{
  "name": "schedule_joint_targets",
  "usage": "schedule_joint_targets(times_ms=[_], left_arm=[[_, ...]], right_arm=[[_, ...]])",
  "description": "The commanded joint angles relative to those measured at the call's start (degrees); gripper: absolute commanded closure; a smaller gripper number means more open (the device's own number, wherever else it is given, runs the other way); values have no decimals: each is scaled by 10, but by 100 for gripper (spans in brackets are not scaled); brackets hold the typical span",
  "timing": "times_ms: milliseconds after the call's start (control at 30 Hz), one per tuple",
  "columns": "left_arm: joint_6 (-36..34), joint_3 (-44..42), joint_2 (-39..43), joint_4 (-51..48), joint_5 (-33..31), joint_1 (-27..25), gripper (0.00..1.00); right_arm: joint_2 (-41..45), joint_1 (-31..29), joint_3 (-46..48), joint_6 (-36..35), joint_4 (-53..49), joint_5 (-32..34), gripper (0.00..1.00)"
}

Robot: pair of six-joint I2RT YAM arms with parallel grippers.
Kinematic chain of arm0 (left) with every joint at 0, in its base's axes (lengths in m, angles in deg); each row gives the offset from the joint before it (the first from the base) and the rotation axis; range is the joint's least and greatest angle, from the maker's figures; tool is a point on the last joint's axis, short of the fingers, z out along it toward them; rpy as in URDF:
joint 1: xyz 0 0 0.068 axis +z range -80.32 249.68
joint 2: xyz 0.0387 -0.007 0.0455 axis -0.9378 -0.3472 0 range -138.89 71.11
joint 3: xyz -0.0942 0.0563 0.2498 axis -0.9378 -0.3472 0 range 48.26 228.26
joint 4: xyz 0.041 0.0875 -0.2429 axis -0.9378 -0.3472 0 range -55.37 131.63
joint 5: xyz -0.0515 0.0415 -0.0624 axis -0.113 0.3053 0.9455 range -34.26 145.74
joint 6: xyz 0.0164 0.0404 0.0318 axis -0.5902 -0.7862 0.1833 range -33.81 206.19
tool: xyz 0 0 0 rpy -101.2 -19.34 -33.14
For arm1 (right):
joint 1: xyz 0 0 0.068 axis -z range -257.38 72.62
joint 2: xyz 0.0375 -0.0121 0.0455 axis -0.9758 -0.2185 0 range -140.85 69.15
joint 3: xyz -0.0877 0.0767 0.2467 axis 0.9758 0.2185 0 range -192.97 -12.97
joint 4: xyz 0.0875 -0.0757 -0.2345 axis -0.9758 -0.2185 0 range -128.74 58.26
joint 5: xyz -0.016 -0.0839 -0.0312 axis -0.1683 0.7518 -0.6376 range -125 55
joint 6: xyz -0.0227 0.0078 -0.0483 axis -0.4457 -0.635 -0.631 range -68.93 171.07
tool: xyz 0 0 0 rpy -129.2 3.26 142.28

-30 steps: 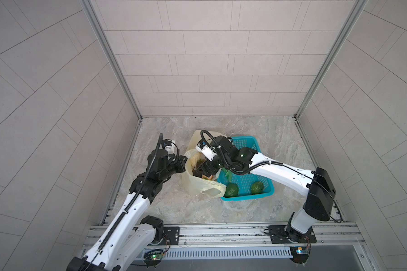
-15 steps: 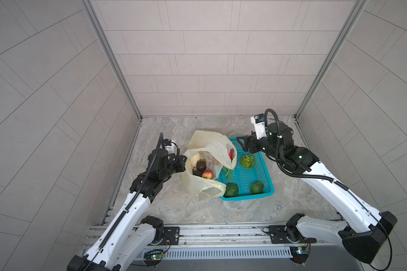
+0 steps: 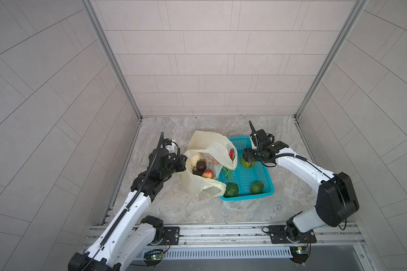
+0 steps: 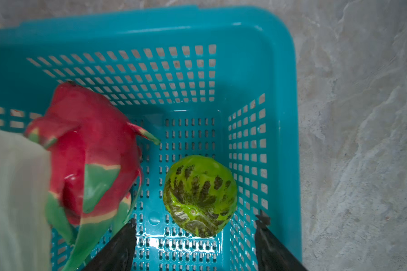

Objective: Place the fruits into the plastic bag
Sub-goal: 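Move the right gripper into the basket and grasp the bumpy green melon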

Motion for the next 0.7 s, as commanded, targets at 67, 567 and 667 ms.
schedule_joint_targets(times_ms=[67,567,667], left_arm=[[-8,-3,6,7,-6,-3,100],[-11,-7,8,8,-5,-3,100],[-11,-6,8,9,-7,-3,100]], right_arm=[[-55,-4,-51,4,-44,17,24],[-166,-24,-58,22,-17,45,26],[-170,-24,-55,23,-11,45,32]])
